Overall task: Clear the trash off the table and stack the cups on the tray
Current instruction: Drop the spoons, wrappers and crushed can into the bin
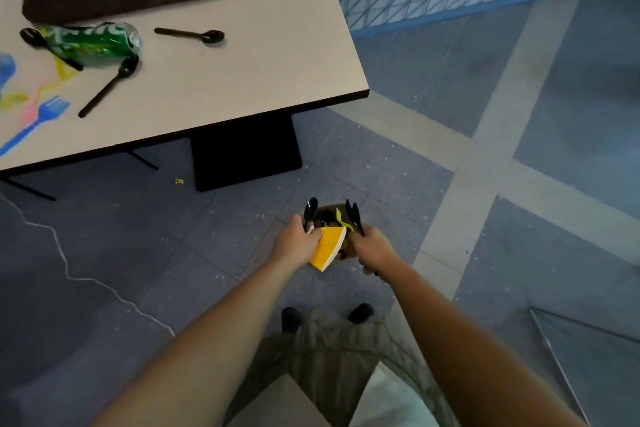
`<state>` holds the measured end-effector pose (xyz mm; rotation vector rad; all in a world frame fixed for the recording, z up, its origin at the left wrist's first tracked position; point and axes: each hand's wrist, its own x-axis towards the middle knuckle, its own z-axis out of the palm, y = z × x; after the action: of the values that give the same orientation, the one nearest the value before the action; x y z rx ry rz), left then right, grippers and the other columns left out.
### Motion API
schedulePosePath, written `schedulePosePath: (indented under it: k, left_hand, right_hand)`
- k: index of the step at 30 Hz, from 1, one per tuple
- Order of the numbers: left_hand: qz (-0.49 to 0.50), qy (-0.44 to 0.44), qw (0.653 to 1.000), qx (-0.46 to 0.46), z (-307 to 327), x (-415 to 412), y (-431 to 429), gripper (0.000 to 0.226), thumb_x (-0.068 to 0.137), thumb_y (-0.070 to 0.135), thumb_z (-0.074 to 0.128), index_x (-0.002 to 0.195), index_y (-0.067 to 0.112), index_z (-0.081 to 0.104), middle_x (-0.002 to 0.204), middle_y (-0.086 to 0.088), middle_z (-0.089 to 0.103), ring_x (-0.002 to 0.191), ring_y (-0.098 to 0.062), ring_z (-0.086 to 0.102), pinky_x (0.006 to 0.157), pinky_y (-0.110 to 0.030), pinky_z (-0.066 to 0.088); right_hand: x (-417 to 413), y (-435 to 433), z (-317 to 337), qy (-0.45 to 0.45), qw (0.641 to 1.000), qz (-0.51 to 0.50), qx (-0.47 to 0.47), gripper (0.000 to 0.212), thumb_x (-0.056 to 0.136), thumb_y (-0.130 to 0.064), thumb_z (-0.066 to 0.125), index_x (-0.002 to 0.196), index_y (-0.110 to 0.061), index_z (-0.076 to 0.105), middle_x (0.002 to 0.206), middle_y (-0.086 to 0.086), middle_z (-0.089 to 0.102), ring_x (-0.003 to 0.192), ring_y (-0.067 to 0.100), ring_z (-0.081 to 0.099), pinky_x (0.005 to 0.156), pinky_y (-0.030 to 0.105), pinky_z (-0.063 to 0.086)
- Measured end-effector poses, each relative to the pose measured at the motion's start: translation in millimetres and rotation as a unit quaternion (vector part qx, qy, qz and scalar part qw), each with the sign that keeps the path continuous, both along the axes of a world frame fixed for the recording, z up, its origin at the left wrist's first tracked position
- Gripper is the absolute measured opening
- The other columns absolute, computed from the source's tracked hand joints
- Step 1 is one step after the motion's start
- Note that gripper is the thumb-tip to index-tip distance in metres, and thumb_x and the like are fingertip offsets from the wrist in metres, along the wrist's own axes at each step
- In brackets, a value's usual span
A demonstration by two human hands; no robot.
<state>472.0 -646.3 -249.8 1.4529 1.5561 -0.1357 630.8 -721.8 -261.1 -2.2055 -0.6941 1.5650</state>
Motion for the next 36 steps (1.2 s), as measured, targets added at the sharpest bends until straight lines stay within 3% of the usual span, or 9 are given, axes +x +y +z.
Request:
schedulePosePath:
  k: [3, 6, 9, 13, 16, 18, 25, 29, 36]
  left_hand:
    - [0.006, 0.003, 1.0, 0.007, -52, 8, 7, 0.035, 0.098, 0.037, 0.062, 0.127, 0.018, 0.058, 0.12, -0.005, 0.066, 0.11, -0.028, 0.063, 0.079, -0.033, 0.042]
    - [0.001, 0.02, 1.0, 0.022, -115, 18, 16, 0.034, 0.097, 0.034, 0.064, 0.127, 0.018, 0.062, 0.118, -0.005, 0.068, 0.11, -0.029, 0.064, 0.078, -0.032, 0.04]
    - [0.0, 0.035, 0.999, 0.024, -168, 26, 25, 0.03, 0.094, 0.036, 0.067, 0.117, 0.017, 0.067, 0.112, -0.006, 0.072, 0.106, -0.03, 0.067, 0.079, -0.034, 0.049]
    - [-0.011, 0.054, 0.997, -0.059, -228, 35, 38, 0.06, 0.088, 0.06, 0.067, 0.127, 0.014, 0.067, 0.122, -0.011, 0.071, 0.11, -0.034, 0.067, 0.092, -0.04, 0.055]
    - [-0.029, 0.046, 0.994, -0.097, -248, 38, 40, 0.073, 0.09, 0.068, 0.06, 0.137, 0.011, 0.061, 0.131, -0.012, 0.067, 0.114, -0.032, 0.065, 0.099, -0.043, 0.054]
    - [-0.042, 0.047, 0.994, -0.094, -249, 38, 39, 0.072, 0.095, 0.064, 0.058, 0.143, 0.01, 0.056, 0.137, -0.01, 0.062, 0.121, -0.032, 0.061, 0.102, -0.04, 0.051]
    - [-0.017, 0.015, 0.997, -0.075, -190, 29, 34, 0.071, 0.098, 0.05, 0.062, 0.155, 0.013, 0.041, 0.145, -0.01, 0.059, 0.131, -0.028, 0.057, 0.108, -0.037, 0.046]
    - [0.001, -0.003, 0.999, -0.033, -118, 23, 29, 0.065, 0.101, 0.044, 0.06, 0.157, 0.018, 0.039, 0.148, -0.005, 0.057, 0.13, -0.023, 0.058, 0.092, -0.028, 0.042]
    - [0.036, -0.062, 0.997, 0.026, 12, 11, 20, 0.057, 0.101, 0.032, 0.062, 0.154, 0.02, 0.044, 0.144, 0.002, 0.059, 0.118, -0.011, 0.06, 0.086, -0.016, 0.039]
  right_hand:
    - [0, 7, -63, -0.015, 1.0, 0.001, -0.024, 0.032, 0.104, -0.035, 0.04, 0.126, -0.015, 0.053, 0.081, 0.006, 0.054, 0.06, 0.022, 0.054, 0.04, 0.024, 0.042]
    - [1, 14, -136, -0.016, 0.998, 0.002, -0.065, 0.029, 0.102, -0.031, 0.043, 0.115, -0.008, 0.056, 0.075, 0.008, 0.053, 0.054, 0.022, 0.051, 0.039, 0.022, 0.04]
    - [4, 20, -191, -0.017, 0.996, 0.004, -0.089, 0.028, 0.102, -0.025, 0.046, 0.11, -0.001, 0.059, 0.079, 0.014, 0.056, 0.056, 0.025, 0.054, 0.044, 0.028, 0.048]
    - [9, 28, -232, 0.02, 0.998, -0.021, -0.057, 0.022, 0.09, -0.029, 0.071, 0.105, -0.019, 0.059, 0.085, 0.007, 0.066, 0.065, 0.019, 0.064, 0.049, 0.025, 0.055]
    - [15, 34, -248, 0.005, 0.998, -0.043, -0.035, 0.064, 0.082, -0.025, 0.074, 0.141, -0.024, 0.048, 0.122, 0.009, 0.066, 0.105, 0.028, 0.066, 0.088, 0.04, 0.058]
    - [19, 36, -250, 0.001, 0.998, -0.061, -0.035, 0.061, 0.088, -0.02, 0.067, 0.145, -0.02, 0.046, 0.128, 0.009, 0.063, 0.114, 0.028, 0.062, 0.097, 0.041, 0.053]
    - [16, 34, -201, -0.01, 0.999, -0.042, -0.017, 0.059, 0.094, -0.025, 0.061, 0.151, -0.022, 0.044, 0.134, 0.007, 0.062, 0.112, 0.025, 0.065, 0.096, 0.044, 0.056]
    - [7, 26, -147, 0.007, 0.999, -0.044, 0.002, 0.062, 0.089, -0.033, 0.065, 0.148, -0.029, 0.046, 0.131, 0.004, 0.063, 0.112, 0.024, 0.065, 0.098, 0.047, 0.055]
    - [-11, 20, -27, 0.038, 0.995, -0.057, 0.074, 0.058, 0.093, -0.025, 0.066, 0.148, -0.024, 0.048, 0.138, -0.001, 0.059, 0.121, 0.019, 0.061, 0.104, 0.038, 0.05]
